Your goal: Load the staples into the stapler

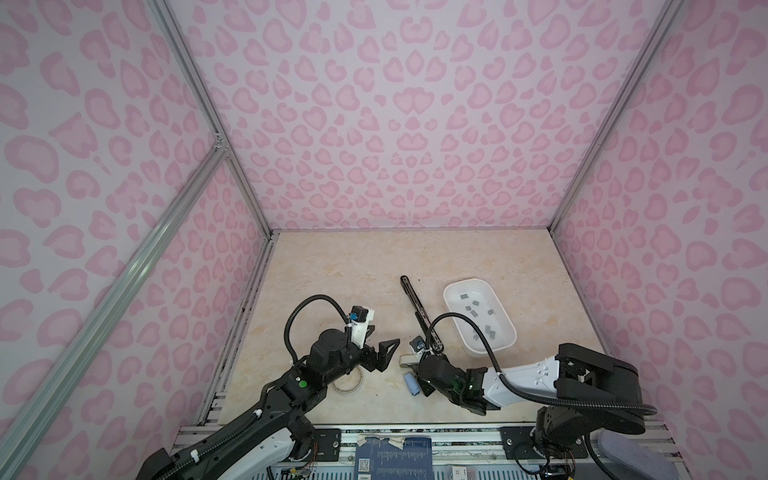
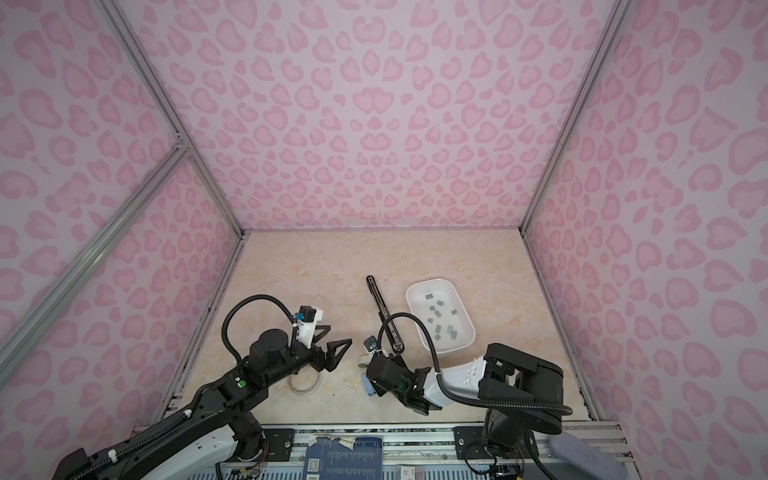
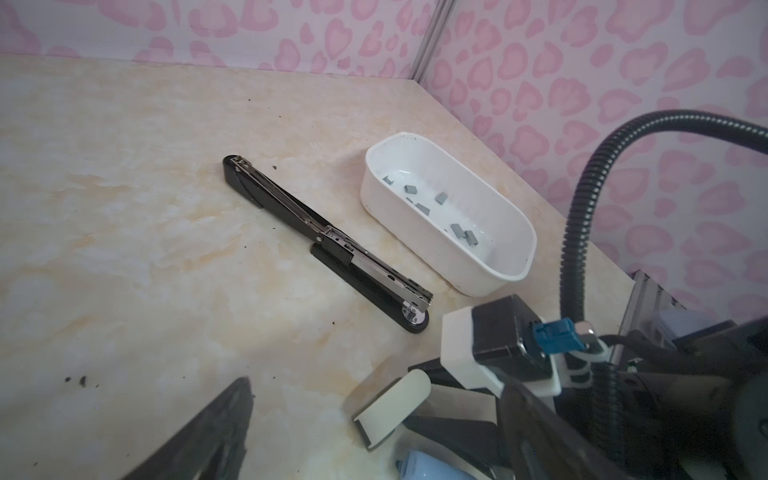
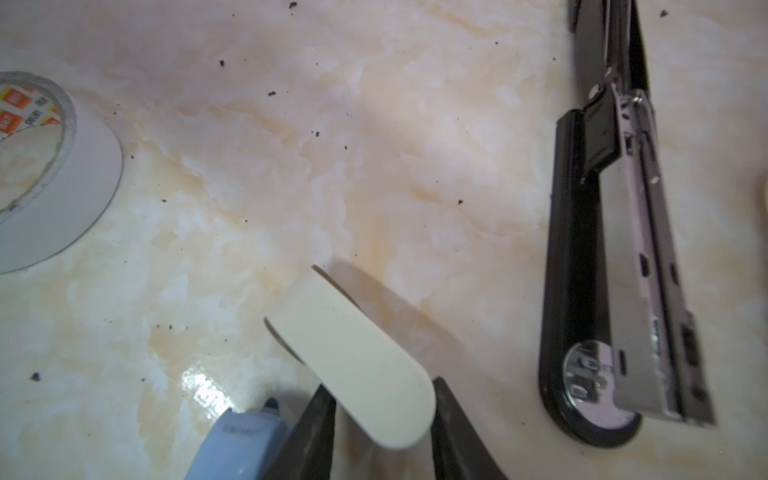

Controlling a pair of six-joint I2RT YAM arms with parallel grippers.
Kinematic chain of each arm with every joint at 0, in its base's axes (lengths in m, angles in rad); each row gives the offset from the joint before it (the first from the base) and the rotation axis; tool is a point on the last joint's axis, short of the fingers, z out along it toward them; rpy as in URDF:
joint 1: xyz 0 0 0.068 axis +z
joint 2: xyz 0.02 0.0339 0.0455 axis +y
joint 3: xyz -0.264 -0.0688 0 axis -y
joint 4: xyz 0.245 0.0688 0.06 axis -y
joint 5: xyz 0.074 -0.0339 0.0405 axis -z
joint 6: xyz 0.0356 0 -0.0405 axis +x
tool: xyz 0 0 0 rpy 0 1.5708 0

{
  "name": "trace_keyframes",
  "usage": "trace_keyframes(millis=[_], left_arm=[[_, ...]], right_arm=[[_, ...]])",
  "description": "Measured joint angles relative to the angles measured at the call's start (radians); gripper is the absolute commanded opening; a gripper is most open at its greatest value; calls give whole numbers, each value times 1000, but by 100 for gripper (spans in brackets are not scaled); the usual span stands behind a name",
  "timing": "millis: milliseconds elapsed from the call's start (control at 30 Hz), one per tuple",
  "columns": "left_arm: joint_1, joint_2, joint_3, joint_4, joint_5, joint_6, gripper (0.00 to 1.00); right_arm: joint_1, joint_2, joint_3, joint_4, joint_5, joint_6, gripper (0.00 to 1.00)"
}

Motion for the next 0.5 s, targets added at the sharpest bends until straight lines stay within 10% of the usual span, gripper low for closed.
trace_keyframes(millis=[500], left_arm=[[-94, 183, -37, 164, 34, 148, 83]], right_arm=[[-2, 27, -49, 80, 92, 43, 39]])
